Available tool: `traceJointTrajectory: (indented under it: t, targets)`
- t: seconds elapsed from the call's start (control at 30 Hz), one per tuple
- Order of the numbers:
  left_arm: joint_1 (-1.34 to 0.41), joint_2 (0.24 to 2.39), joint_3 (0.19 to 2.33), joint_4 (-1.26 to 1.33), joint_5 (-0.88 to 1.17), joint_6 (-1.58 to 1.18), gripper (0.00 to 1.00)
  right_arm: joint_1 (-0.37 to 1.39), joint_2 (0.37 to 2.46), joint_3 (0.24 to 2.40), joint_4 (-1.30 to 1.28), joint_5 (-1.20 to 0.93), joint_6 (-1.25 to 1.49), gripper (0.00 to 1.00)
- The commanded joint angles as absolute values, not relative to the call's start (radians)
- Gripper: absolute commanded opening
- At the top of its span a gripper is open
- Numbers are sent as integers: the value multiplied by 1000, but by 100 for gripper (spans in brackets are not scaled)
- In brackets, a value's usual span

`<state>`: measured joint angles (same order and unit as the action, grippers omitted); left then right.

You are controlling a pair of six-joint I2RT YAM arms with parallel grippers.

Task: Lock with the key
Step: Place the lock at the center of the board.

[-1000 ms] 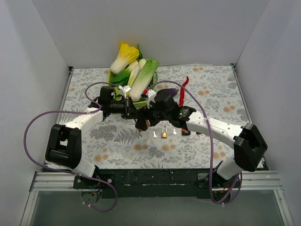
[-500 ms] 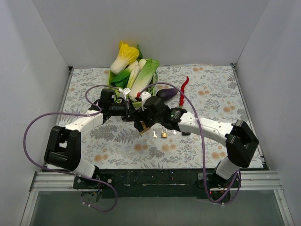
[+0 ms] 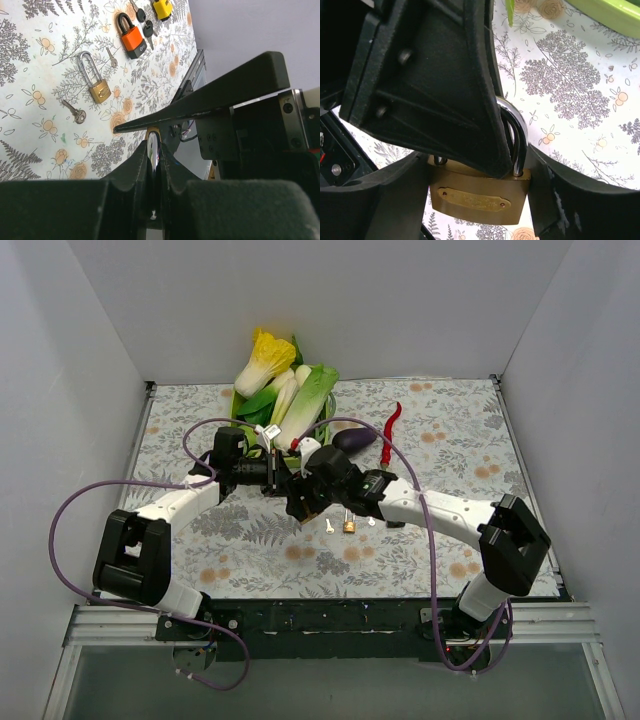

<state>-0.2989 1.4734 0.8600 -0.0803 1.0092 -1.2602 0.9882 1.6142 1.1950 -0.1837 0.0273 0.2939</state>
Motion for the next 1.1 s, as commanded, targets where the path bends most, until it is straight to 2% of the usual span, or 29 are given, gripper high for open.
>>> traceJointTrajectory:
  t: [0.0, 0.03, 0.1, 0.13, 0.17, 0.2, 0.23, 0.27, 0.3, 0.33, 0.4, 0.43, 0.53, 0.87, 1.07]
  targets:
    - [-301, 1414, 876, -51, 1063, -1296, 0, 983, 1608, 1177, -201, 58, 298, 67]
    - [-301, 1414, 873, -51, 1058, -1296, 0, 983, 1608, 1175, -202, 61, 302, 57]
    - [-301, 1419, 868, -54, 1040, -1293, 0, 983, 1608, 1175, -204, 66, 304, 47]
    - [-301, 1422, 870, -66, 1034, -1292, 1, 983, 1612, 1175, -203, 64, 314, 37]
    - [-301, 1425, 871, -75, 1026, -1281, 5, 983, 1615, 1177, -206, 61, 319, 31]
    - [-299, 1430, 880, -98, 997, -1276, 15, 983, 1615, 1177, -207, 58, 328, 27]
    - [-295, 1430, 885, -110, 985, -1270, 23, 983, 1621, 1175, -212, 57, 337, 17]
    - [-288, 1428, 885, -112, 977, -1275, 31, 983, 1623, 1172, -216, 57, 359, 12]
    - [-282, 1419, 887, -112, 971, -1279, 46, 983, 1624, 1172, -219, 57, 371, 7]
    - [-264, 1411, 885, -112, 953, -1284, 53, 983, 1629, 1170, -222, 57, 382, 1]
    - [-236, 1393, 887, -110, 933, -1301, 65, 983, 1634, 1161, -229, 48, 423, 1]
    - [-204, 1372, 887, -110, 910, -1307, 76, 982, 1644, 1163, -230, 46, 442, 1]
    - [-134, 1338, 888, -121, 887, -1322, 88, 983, 1675, 1180, -239, 52, 500, 1]
    - [-2, 1215, 910, -178, 744, -1341, 98, 986, 1854, 1338, -342, 58, 684, 1]
    - [100, 1183, 916, -178, 709, -1388, 98, 988, 1919, 1405, -383, 80, 748, 3]
